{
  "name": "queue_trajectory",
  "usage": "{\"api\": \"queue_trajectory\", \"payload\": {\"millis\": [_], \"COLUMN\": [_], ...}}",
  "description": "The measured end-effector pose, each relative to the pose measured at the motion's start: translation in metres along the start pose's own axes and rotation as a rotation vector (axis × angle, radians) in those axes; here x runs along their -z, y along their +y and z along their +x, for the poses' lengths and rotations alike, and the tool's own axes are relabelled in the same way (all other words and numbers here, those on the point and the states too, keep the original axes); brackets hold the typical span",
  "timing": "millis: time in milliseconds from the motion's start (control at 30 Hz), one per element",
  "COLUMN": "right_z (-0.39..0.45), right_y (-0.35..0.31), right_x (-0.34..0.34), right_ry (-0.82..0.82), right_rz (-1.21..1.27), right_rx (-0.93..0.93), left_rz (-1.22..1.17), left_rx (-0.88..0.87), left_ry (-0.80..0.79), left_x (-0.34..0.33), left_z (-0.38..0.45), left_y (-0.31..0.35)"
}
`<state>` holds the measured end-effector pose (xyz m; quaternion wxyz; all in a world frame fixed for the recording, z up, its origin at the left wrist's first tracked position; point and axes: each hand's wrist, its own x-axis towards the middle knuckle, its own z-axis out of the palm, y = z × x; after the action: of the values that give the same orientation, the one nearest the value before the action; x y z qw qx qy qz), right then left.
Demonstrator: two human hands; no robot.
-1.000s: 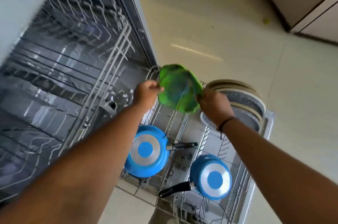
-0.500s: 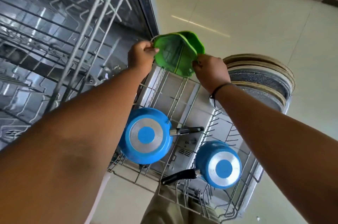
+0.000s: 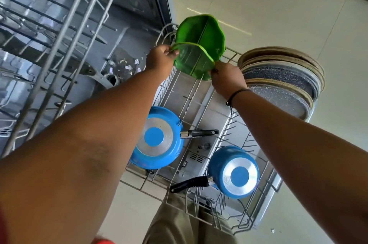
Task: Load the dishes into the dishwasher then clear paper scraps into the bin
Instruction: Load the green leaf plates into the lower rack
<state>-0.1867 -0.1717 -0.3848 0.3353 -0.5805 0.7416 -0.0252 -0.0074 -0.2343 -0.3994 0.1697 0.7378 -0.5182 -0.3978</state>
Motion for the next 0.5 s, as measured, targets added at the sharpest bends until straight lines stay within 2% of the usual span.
{"api": "queue_trajectory", "payload": {"millis": [100, 233, 300, 500], "right_z": [-0.011, -0.047, -0.073, -0.165], "right_y": [0.006, 0.023, 0.035, 0.076], "right_x": [-0.002, -0.006, -0.007, -0.012], "right_ry": [0.023, -0.008, -0.066, -0.305], "right_rz": [0.19, 0.264, 0.174, -0.152], "right_rx": [-0.01, -0.036, -0.031, 0.063], "left_rz": [-0.015, 0.107, 0.156, 0.279], "left_rx": [0.017, 0.098, 0.109, 0.123], "left_ry": [-0.066, -0.102, -0.109, -0.276], "left_x": [-0.001, -0.004, -0.004, -0.014], "left_z": [-0.009, -0.054, -0.09, -0.228], "left_y": [-0.002, -0.017, -0.029, -0.086]}}
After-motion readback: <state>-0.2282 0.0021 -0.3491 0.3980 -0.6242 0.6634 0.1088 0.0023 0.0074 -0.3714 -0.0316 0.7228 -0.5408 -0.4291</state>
